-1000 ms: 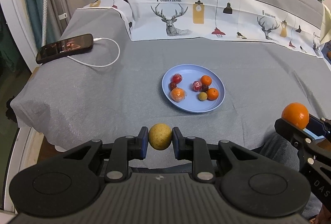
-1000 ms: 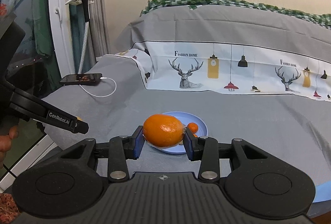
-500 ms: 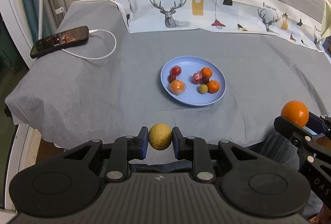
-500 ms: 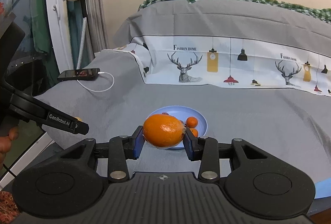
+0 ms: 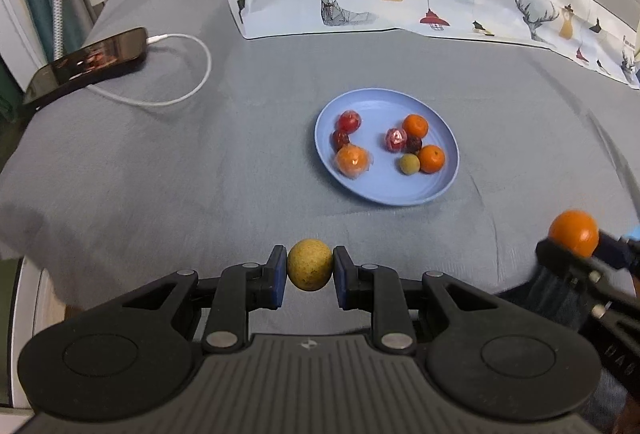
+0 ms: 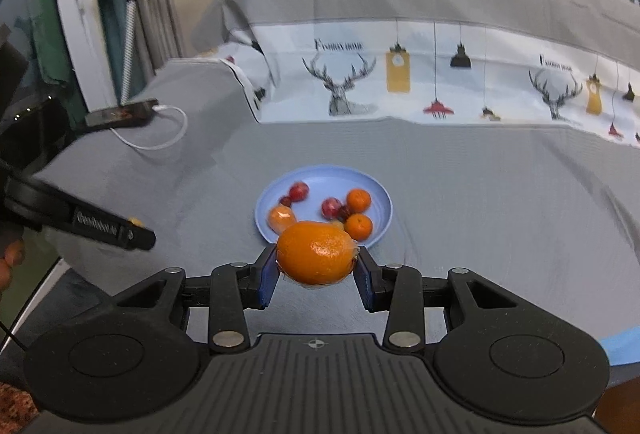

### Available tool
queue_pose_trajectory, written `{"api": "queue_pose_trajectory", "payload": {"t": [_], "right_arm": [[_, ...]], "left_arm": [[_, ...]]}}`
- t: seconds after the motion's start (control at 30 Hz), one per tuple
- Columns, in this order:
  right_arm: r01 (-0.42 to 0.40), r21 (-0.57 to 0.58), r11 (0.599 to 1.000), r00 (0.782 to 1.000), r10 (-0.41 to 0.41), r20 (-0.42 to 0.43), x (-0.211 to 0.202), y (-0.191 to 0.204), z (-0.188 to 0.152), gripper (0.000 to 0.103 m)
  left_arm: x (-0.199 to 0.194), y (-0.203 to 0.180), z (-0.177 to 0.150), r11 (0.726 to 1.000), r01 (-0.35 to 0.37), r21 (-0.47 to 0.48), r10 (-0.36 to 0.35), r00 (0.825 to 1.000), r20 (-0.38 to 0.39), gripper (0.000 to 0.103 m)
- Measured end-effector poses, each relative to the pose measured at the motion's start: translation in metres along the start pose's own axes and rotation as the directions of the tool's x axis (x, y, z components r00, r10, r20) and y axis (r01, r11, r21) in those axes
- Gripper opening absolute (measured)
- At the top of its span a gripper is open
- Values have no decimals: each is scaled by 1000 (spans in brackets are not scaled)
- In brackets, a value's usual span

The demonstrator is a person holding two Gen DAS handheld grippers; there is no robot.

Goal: Organize fruits
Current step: 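Carry the yellow fruit and the mandarin over the blue plate with both tools, then open both tools to drop the yellow fruit and mandarin onto the plate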

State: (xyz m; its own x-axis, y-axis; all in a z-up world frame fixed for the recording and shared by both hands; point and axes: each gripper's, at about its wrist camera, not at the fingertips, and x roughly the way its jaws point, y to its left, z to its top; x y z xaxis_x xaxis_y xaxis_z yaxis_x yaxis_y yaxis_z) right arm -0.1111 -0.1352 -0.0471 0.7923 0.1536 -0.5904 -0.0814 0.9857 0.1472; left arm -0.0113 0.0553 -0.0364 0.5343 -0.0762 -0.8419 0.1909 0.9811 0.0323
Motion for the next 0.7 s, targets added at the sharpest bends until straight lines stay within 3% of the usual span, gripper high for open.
{"api": "queue_pose_trajectory", "payload": {"t": [0.4,0.7], "right_arm": [[24,18,1000,995,-22,-100,107,-12,20,42],[33,-35,999,989,-37,-146,173,-26,27,42]], "left_arm": [[95,-35,70,995,57,82,-54,998,-40,27],[160,-54,95,987,105,119,-95,992,-83,27]]}}
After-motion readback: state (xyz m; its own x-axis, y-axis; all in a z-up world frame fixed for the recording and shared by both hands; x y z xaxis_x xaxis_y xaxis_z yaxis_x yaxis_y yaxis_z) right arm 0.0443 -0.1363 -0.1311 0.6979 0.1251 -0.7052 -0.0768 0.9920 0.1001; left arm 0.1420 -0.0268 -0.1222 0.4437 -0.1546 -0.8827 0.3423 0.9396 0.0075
